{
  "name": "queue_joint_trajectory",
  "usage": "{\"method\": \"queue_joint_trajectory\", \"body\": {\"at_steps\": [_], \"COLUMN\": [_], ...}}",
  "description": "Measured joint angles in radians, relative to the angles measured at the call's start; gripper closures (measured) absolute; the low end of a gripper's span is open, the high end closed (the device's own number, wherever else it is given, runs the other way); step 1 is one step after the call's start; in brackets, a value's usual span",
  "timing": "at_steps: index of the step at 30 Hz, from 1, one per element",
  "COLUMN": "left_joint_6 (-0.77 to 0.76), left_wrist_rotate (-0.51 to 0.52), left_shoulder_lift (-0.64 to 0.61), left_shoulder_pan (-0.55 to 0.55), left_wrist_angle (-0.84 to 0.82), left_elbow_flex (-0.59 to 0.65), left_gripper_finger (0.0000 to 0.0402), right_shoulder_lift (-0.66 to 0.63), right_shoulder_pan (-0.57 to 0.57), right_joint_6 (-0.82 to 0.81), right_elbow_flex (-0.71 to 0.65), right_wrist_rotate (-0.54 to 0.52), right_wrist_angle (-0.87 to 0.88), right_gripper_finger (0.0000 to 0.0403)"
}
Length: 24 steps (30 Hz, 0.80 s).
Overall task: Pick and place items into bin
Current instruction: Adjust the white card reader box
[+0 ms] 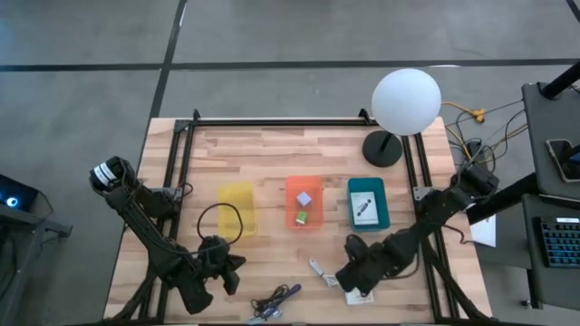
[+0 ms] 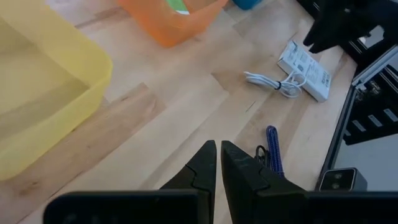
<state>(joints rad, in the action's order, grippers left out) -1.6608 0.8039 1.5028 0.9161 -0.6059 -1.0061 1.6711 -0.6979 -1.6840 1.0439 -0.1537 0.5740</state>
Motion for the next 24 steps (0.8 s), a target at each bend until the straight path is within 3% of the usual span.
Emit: {"method": "queue_joint_trajectory", "body": {"at_steps": [5, 12, 19, 24], "left_joint_6": [0.001, 0.023, 0.252, 0.280], "left_wrist_rotate": [-0.007, -0.017, -0.072, -0.076], "left_shoulder_lift": [0.000, 0.039, 0.095, 0.106], "left_shoulder_pan": [0.002, 0.000, -0.051, -0.080], "left_wrist_angle": [0.034, 0.129, 0.411, 0.447], "left_elbow_flex": [0.000, 0.000, 0.000, 0.000], "left_gripper_finger": [0.0393, 0.0393, 0.0393, 0.0393], "right_shoulder_lift": [0.000, 0.000, 0.001, 0.041], "right_shoulder_pan": [0.004, -0.075, -0.150, -0.150], "right_joint_6": [0.049, -0.116, -0.232, -0.190], "right_elbow_flex": [0.034, -0.025, -0.041, -0.044], "right_wrist_rotate": [0.032, 0.139, 0.146, 0.132], "right_wrist_angle": [0.109, 0.126, 0.094, 0.039], "right_gripper_finger": [0.0260, 0.0217, 0.0236, 0.0252]}}
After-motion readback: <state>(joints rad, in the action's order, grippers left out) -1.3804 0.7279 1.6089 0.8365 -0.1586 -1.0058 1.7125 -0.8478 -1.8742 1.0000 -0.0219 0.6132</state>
